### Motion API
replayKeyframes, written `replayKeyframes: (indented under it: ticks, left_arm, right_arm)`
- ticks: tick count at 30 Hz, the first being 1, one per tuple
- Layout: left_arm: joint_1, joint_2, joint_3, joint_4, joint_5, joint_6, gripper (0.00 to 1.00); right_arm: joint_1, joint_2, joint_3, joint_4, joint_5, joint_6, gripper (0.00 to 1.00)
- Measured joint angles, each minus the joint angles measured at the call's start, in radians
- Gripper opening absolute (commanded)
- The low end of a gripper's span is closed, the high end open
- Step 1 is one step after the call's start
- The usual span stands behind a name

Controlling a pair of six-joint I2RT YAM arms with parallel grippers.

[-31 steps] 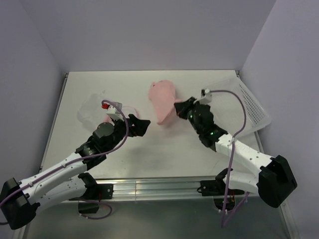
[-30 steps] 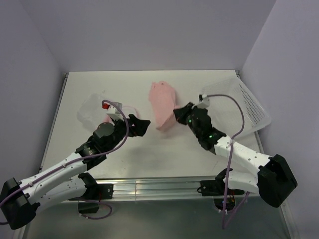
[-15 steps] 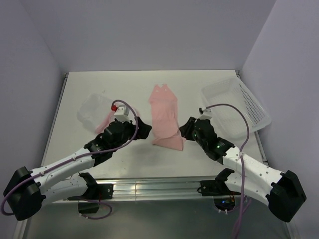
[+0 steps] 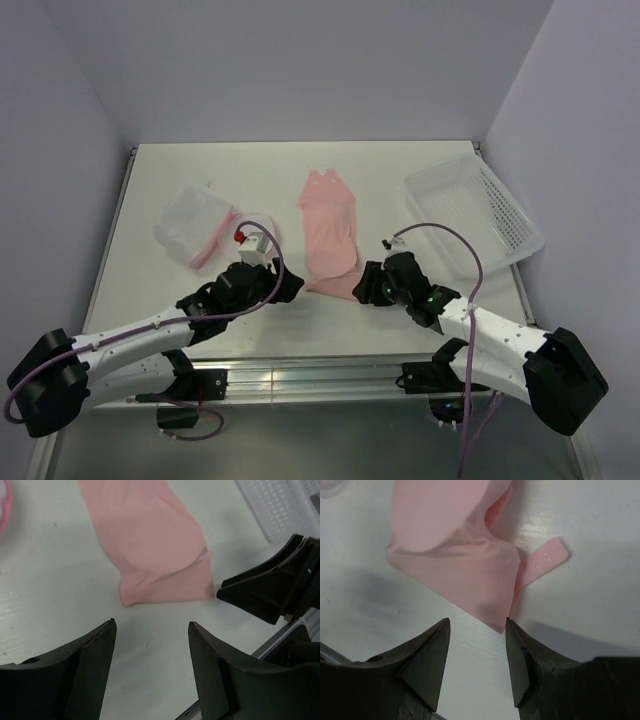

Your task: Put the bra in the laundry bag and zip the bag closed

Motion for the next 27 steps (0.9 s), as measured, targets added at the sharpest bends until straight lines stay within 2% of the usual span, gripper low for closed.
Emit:
replayKeyframes:
  ticks: [7,13,14,15,16,18,21,24,27]
  left_arm:
    - [-0.069,0.116,-0.016,0.044,0.004,-0.024,0.64]
    - [-0.088,0.159,-0.016,0.074,-0.001,-0.032,0.65]
    - [-0.088,0.163,-0.016,0.074,-0.003,-0.032,0.65]
    - [-0.089,0.167,-0.016,0.076,-0.005,-0.032,0.66]
    - [-0.089,0.169,-0.016,0.077,-0.008,-0.033,0.66]
    - [-0.089,0.171,-0.016,0.080,-0.016,-0.034,0.66]
    - [-0.089,0.163,-0.010,0.057,-0.036,-0.030,0.66]
    - [-0.090,0.100,0.020,-0.029,-0.076,-0.012,0.67]
    - [-0.090,0.004,0.098,-0.112,-0.122,0.013,0.67]
  right_arm:
    - [-0.002,0.005,-0.059,0.011,-0.006,0.053,0.55]
    - [-0.003,0.099,-0.064,0.118,-0.007,0.074,0.41]
    - [-0.003,0.109,-0.064,0.131,-0.007,0.077,0.37]
    - [-0.003,0.117,-0.064,0.143,-0.007,0.077,0.21]
    - [-0.003,0.120,-0.068,0.152,-0.006,0.075,0.12]
    - [-0.003,0.115,-0.071,0.156,-0.010,0.079,0.02]
    - [-0.002,0.054,-0.073,0.132,-0.045,0.075,0.00]
    - [0.020,-0.099,-0.044,0.029,-0.084,0.064,0.00]
    - [0.060,-0.282,0.064,-0.113,-0.124,0.052,0.00]
